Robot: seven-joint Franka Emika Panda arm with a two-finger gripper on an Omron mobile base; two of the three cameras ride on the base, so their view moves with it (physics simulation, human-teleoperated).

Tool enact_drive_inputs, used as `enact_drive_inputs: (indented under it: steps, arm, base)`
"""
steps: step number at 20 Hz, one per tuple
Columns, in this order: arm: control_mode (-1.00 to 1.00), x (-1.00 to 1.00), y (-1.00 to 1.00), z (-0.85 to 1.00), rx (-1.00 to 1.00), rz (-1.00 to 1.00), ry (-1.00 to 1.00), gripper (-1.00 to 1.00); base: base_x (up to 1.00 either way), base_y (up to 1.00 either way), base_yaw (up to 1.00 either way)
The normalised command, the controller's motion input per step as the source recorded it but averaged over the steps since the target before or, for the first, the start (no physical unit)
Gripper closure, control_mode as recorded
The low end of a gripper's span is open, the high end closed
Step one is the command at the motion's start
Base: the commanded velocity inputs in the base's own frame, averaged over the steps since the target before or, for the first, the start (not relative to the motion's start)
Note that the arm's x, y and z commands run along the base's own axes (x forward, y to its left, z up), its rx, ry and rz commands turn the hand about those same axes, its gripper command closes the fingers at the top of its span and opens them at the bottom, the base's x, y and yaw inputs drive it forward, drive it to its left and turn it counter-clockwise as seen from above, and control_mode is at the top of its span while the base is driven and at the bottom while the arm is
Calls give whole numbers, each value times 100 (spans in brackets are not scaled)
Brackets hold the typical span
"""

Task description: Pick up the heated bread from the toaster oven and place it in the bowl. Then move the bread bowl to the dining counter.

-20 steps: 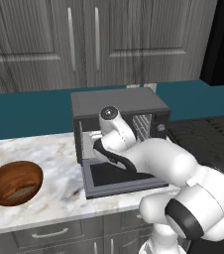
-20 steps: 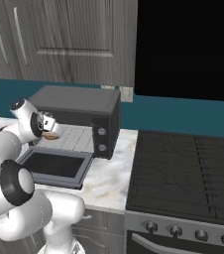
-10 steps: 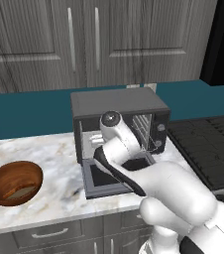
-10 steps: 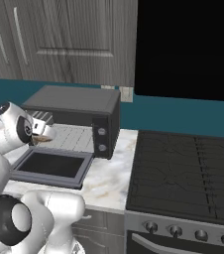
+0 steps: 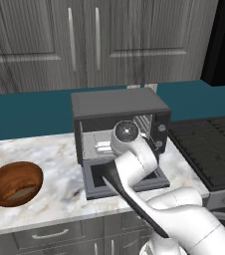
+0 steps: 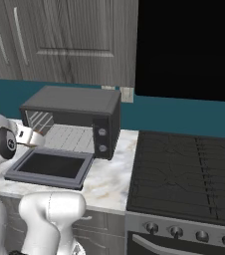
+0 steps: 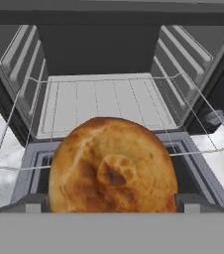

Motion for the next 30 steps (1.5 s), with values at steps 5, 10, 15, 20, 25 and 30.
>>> enact_drive_inputs:
  steps: [5,10,15,20,25,30]
  arm:
    - [-100,-55,3,35,1,5,0,100]
    - [-100,-41,20,51,0,14,2,100]
    - [-100,-32,37,67,0,17,9,100]
    - [-100,-18,72,19,-3,15,2,100]
    - [-100,-3,93,0,-2,16,0,100]
    - [-100,0,86,0,0,20,7,100]
  base:
    - [0,0,0]
    - [0,0,0]
    - [0,0,0]
    - [0,0,0]
    - [0,0,0]
    - [0,0,0]
